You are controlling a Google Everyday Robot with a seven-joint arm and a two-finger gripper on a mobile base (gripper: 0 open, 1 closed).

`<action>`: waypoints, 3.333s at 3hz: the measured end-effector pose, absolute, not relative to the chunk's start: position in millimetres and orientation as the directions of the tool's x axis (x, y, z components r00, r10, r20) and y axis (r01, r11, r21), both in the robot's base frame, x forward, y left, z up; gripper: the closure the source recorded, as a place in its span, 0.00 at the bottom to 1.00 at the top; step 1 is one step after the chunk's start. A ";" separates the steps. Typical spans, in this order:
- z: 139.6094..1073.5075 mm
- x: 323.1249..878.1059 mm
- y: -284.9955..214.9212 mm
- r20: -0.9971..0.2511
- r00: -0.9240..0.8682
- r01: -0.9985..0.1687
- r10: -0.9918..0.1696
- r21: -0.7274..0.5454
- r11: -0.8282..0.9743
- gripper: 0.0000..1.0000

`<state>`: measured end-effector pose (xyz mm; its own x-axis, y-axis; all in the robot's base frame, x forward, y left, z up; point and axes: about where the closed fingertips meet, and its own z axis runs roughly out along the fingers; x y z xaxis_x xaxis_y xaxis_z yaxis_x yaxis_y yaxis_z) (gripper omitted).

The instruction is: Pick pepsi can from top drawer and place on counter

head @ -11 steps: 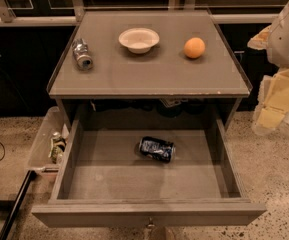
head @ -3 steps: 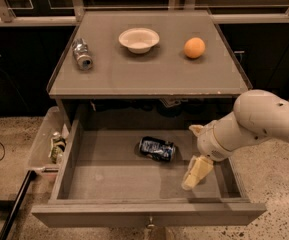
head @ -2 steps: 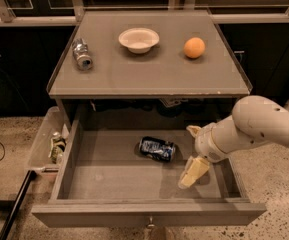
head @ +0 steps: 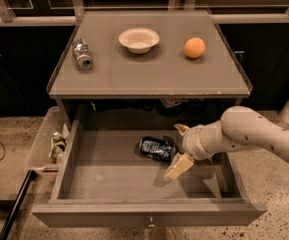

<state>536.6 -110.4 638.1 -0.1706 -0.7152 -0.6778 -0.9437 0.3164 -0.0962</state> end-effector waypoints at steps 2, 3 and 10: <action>617.3 566.4 -91.5 -0.713 -0.169 -0.936 -0.680 -0.100 0.337 0.00; 617.1 566.4 -91.4 -0.713 -0.169 -0.936 -0.680 -0.100 0.337 0.19; 780.2 498.9 -77.8 -0.466 -0.104 -0.893 -0.879 -0.345 0.288 1.00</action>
Offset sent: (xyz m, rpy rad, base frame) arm 0.0466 0.0215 -0.0326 0.0692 -0.0152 -0.0492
